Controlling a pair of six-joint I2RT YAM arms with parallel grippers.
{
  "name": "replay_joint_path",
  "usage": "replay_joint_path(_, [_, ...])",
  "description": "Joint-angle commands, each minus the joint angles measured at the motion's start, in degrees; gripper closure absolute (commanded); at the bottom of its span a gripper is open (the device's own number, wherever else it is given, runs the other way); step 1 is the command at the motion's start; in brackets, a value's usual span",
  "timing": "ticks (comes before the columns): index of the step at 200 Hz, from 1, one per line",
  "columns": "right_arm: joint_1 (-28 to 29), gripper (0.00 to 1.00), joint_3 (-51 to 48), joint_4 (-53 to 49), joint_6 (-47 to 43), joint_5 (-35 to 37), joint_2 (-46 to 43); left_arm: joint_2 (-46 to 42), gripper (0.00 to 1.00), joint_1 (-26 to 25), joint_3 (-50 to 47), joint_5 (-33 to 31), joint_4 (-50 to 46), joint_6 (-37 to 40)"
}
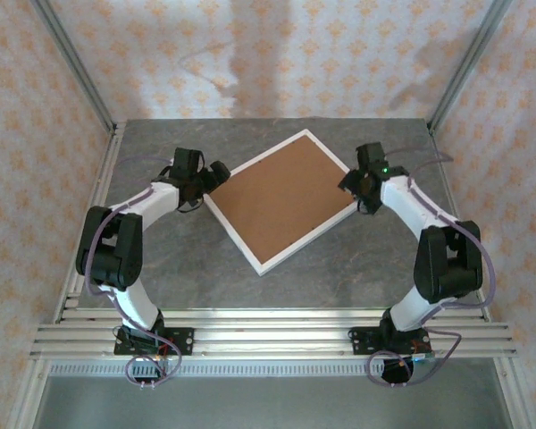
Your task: Put the photo into the frame
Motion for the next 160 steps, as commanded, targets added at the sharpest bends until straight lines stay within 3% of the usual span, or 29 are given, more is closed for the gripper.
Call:
replay_joint_path(1, [-3.2,0.19,7.2,-3.3,-15.1,-1.0,6.1,-3.4,0.0,0.8,0.3,-1.2,-7.2,4.1])
replay_joint_path(34, [-7.4,0.17,20.3,-5.4,-23.0,-10.4,19.1,-9.7,0.0,0.5,-6.6,0.6,-8.4,2.0])
replay_joint_path(82, [-8.3,0.15,32.2,-10.2,-30.7,-14.4,31.7,-16.2,0.0,-1.5,-14.9,2.0,-7.5,-2.2])
replay_joint_path(117, [-8.3,0.16,23.7,-5.8,-28.2,-23.8,27.8,-13.9,0.0,-1.9,-15.1,2.1,-6.2,-2.7])
replay_joint_path(160, [-7.5,0.18,4.1,2.2,-21.1,-27.7,15.2,-6.7,0.0,-1.9,-10.5,3.4,-5.3,-0.8])
